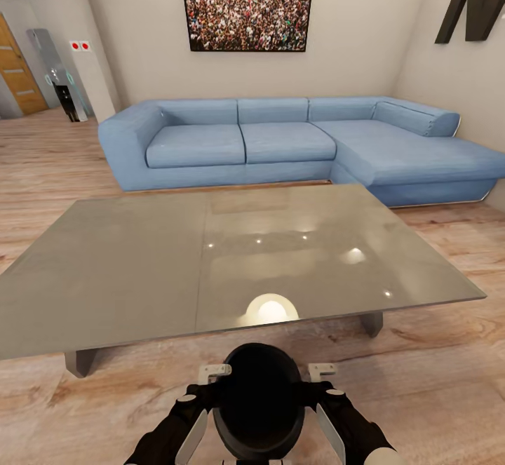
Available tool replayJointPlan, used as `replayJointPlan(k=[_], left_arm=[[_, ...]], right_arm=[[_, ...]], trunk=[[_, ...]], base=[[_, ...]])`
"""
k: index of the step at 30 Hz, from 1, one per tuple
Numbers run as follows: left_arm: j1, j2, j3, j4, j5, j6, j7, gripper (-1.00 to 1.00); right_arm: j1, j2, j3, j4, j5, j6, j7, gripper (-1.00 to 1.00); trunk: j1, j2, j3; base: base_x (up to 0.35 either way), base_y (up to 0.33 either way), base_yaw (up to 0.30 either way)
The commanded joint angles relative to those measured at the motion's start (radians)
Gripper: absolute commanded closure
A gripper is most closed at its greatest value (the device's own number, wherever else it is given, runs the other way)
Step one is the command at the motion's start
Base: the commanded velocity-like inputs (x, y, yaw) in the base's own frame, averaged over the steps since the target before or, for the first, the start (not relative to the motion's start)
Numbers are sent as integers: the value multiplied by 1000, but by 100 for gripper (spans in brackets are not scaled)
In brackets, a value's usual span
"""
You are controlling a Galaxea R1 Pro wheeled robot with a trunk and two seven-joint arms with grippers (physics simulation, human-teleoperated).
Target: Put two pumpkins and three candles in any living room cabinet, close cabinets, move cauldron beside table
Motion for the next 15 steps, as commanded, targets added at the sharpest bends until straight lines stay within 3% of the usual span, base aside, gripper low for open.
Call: replayJointPlan(k=[1,15], left_arm=[[0,1,-6,-2,11,4,9,-100],[0,1,-6,-2,11,5,9,-100]], right_arm=[[0,-1,5,-2,-5,6,-3,-100],[0,-1,5,-2,-5,6,-3,-100]], trunk=[[0,0,-1],[0,0,-1]], base=[[0,0,0],[0,0,0]])
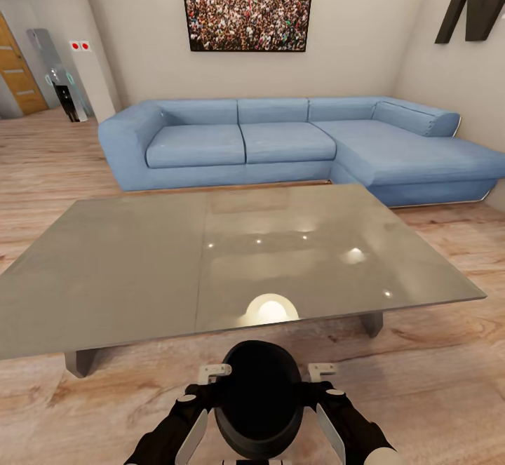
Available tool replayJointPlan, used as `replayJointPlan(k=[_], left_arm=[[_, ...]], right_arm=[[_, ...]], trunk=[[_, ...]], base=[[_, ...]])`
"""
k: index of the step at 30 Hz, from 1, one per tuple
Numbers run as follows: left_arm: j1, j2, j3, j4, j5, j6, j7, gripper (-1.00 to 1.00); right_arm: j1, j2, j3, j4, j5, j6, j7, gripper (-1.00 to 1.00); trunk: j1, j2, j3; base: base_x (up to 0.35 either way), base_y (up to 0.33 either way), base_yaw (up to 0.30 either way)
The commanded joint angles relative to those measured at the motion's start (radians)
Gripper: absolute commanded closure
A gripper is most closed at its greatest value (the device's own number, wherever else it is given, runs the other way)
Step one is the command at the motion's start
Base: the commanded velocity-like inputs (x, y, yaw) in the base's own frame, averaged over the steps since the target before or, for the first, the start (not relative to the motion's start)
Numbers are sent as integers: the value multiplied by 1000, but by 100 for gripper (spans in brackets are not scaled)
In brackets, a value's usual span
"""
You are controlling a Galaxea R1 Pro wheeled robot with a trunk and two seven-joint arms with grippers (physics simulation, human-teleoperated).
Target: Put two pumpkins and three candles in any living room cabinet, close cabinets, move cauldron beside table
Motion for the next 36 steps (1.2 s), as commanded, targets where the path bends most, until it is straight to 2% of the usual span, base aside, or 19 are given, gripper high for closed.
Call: replayJointPlan(k=[1,27,36], left_arm=[[0,1,-6,-2,11,5,9,-100],[0,0,-8,-31,11,16,8,-100],[0,1,-6,-32,12,16,8,-100]], right_arm=[[0,-1,5,-2,-5,5,-3,-100],[0,-1,5,0,-5,7,-5,-100],[0,-1,5,0,-5,7,-5,-100]], trunk=[[0,0,-1],[-12,6,100],[-16,8,134]], base=[[0,0,0],[0,0,0],[-89,0,0]])
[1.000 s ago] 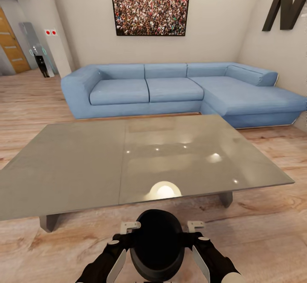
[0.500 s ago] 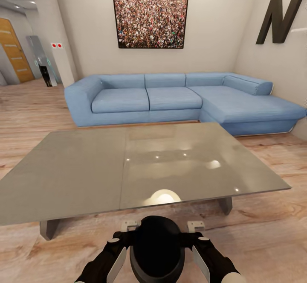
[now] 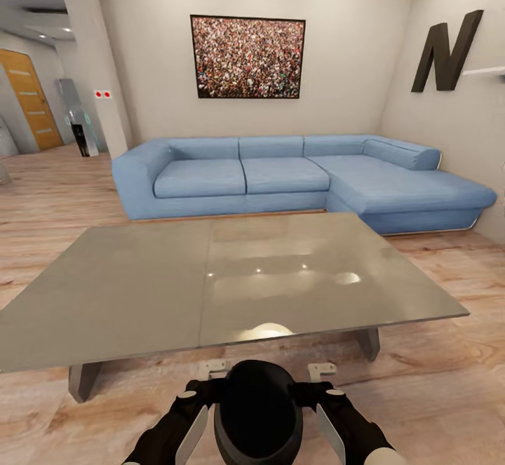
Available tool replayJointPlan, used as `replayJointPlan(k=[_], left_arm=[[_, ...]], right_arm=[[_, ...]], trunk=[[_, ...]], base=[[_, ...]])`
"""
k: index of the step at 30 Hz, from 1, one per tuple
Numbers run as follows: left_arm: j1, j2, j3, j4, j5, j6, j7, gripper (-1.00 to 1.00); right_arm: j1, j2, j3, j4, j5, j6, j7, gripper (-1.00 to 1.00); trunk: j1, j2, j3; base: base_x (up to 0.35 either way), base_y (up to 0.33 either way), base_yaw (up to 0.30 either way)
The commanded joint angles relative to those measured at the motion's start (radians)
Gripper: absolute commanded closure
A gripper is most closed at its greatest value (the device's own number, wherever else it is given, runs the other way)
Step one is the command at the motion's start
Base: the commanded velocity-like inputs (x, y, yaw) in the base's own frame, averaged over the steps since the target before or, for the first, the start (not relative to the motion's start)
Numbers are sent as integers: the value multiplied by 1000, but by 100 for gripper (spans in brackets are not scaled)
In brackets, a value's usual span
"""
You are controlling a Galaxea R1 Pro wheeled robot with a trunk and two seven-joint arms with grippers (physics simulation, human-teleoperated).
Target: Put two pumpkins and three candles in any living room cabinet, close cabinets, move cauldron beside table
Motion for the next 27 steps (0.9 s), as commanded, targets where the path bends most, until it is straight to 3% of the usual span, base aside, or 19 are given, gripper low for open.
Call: replayJointPlan(k=[1,22,27], left_arm=[[0,1,-6,-2,11,4,9,-100],[0,1,-1,-16,11,4,9,-100],[0,1,-1,-16,11,5,9,-100]], right_arm=[[0,-1,5,-2,-5,6,-4,-100],[0,-1,5,-6,-5,-7,2,-100],[0,-2,6,-68,-6,4,1,-100]], trunk=[[-1,0,3],[-10,5,84],[-12,6,104]], base=[[-12,0,0],[-73,0,0],[-143,0,0]])
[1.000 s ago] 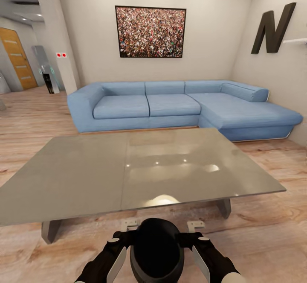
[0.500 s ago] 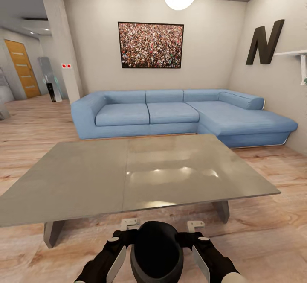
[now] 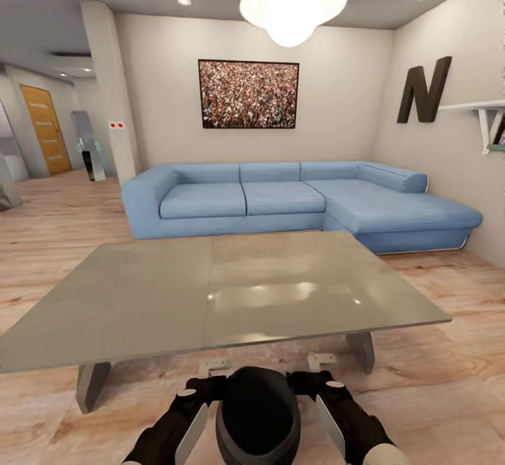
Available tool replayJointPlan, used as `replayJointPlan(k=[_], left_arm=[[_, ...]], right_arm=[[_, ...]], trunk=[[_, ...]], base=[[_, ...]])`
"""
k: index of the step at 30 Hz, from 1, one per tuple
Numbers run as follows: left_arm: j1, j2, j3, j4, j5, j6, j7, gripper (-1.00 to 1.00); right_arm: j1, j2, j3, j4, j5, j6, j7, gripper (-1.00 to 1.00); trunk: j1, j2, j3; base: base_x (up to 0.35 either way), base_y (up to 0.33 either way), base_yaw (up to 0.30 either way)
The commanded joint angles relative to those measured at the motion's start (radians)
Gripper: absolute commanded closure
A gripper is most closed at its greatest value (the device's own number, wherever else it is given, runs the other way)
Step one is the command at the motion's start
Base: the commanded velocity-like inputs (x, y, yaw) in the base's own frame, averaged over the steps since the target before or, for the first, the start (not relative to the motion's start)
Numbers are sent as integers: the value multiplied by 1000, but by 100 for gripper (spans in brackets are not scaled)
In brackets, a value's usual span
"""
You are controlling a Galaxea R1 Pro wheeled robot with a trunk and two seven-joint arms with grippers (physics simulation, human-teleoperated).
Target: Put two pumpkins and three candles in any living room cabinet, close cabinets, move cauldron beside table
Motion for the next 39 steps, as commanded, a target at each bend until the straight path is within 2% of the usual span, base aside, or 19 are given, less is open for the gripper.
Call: replayJointPlan(k=[1,4,6,10,16,30,39], left_arm=[[0,1,-5,-2,11,4,9,-100],[0,1,-5,-2,11,5,9,-100],[0,1,-5,-2,11,5,9,-100],[0,1,-5,-2,11,5,9,-100],[0,1,-4,-7,11,5,9,-100],[0,1,-4,-9,11,5,9,-100],[0,1,-4,-10,11,5,9,-100]], right_arm=[[0,-1,4,-5,-6,6,-3,-100],[0,-1,4,-13,-5,11,-3,-100],[0,-1,4,-16,-5,52,-1,-100],[0,-1,4,-17,-5,54,-1,-100],[0,-1,4,-16,-5,57,-1,-100],[0,-1,4,-16,-6,64,0,-100],[0,-1,3,-16,-6,65,1,-100]], trunk=[[-1,0,3],[-2,1,14],[-3,1,22],[-5,2,38],[-28,44,56],[-81,142,100],[-116,205,127]], base=[[-34,0,0],[-13,0,0],[-2,0,0],[-16,0,0],[-157,0,0],[-15,0,0],[-193,0,0]])
